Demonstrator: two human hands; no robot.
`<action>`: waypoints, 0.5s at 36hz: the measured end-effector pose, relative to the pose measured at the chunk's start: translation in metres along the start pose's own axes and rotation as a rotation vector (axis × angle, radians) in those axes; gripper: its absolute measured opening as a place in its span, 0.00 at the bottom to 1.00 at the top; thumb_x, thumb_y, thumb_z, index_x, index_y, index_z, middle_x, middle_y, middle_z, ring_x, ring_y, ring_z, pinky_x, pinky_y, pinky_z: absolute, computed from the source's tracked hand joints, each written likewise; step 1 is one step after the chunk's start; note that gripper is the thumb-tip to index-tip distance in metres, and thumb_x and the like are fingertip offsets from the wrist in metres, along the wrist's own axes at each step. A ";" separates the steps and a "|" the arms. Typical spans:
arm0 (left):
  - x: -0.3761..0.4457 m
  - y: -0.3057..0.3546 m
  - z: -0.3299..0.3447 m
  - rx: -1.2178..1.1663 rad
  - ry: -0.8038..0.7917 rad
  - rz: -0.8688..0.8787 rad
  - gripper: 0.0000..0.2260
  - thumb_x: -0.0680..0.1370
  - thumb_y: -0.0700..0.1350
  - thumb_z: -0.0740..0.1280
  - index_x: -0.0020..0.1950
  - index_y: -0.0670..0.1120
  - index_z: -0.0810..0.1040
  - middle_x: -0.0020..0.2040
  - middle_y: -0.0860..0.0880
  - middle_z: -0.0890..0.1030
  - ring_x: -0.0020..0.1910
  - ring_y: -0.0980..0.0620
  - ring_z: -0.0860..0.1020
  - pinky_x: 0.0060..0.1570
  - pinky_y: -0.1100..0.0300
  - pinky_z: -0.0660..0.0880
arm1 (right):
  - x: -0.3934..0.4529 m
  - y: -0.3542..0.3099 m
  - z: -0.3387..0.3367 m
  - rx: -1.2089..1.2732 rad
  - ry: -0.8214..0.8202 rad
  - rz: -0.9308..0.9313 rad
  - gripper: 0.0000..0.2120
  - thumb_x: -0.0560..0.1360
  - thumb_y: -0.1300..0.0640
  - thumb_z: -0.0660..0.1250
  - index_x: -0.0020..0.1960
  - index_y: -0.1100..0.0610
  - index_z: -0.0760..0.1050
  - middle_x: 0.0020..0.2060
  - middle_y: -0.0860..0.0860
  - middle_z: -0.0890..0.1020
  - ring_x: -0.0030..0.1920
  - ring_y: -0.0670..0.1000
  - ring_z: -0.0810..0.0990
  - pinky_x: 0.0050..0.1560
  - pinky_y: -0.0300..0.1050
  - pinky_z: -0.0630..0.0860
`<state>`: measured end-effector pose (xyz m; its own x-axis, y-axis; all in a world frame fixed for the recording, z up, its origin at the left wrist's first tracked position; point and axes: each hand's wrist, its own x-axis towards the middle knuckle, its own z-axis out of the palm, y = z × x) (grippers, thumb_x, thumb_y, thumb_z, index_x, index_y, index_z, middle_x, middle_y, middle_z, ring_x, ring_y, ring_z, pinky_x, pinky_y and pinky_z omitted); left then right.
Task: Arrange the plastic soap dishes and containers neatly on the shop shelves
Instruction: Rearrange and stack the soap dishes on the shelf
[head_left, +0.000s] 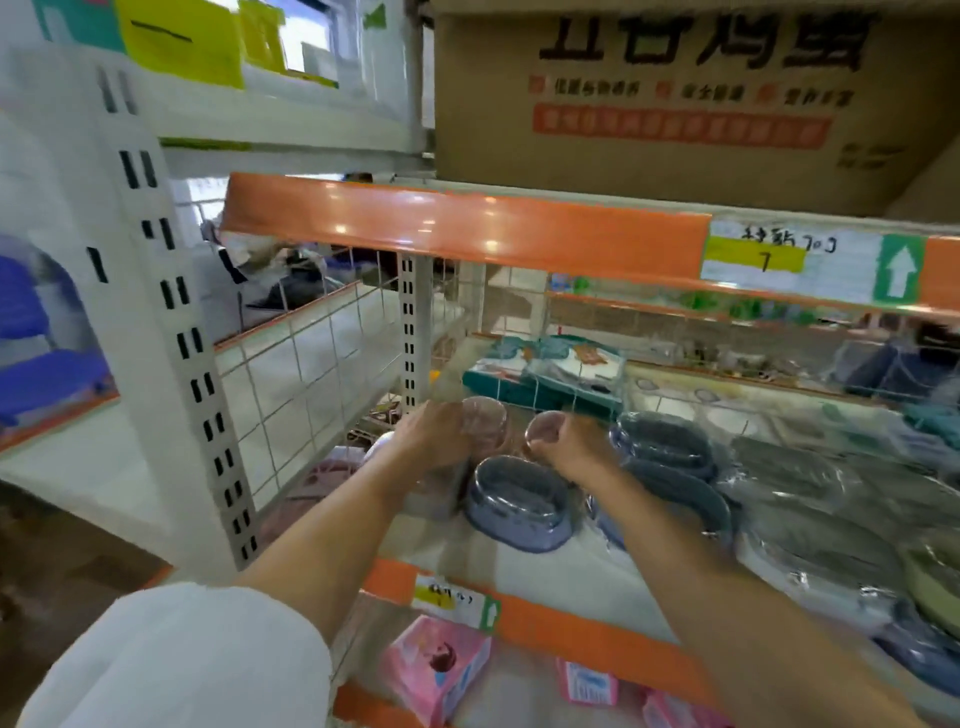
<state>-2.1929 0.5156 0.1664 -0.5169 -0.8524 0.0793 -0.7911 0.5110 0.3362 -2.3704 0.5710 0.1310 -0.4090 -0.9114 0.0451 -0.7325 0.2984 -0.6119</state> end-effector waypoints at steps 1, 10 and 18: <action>0.006 -0.006 0.003 -0.004 0.004 -0.006 0.12 0.78 0.47 0.65 0.58 0.45 0.78 0.56 0.43 0.80 0.55 0.44 0.77 0.48 0.56 0.71 | 0.004 0.000 0.004 -0.029 0.001 0.016 0.05 0.75 0.56 0.68 0.49 0.50 0.81 0.50 0.45 0.82 0.50 0.47 0.80 0.54 0.45 0.77; 0.058 -0.035 0.035 -0.047 -0.037 0.023 0.17 0.78 0.46 0.66 0.63 0.40 0.72 0.61 0.41 0.76 0.58 0.42 0.76 0.46 0.59 0.70 | 0.031 0.002 0.034 -0.397 0.128 0.058 0.11 0.78 0.50 0.61 0.56 0.46 0.80 0.60 0.50 0.78 0.60 0.54 0.74 0.57 0.44 0.66; 0.076 -0.039 0.048 -0.007 -0.138 0.045 0.19 0.81 0.50 0.59 0.67 0.42 0.71 0.69 0.40 0.69 0.66 0.42 0.69 0.63 0.52 0.67 | 0.039 0.002 0.039 -0.266 0.119 0.106 0.04 0.77 0.51 0.65 0.43 0.45 0.75 0.55 0.47 0.78 0.57 0.50 0.75 0.52 0.42 0.70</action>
<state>-2.2170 0.4367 0.1144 -0.5924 -0.8049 -0.0349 -0.7639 0.5475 0.3416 -2.3668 0.5255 0.1010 -0.5398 -0.8366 0.0936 -0.7928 0.4679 -0.3906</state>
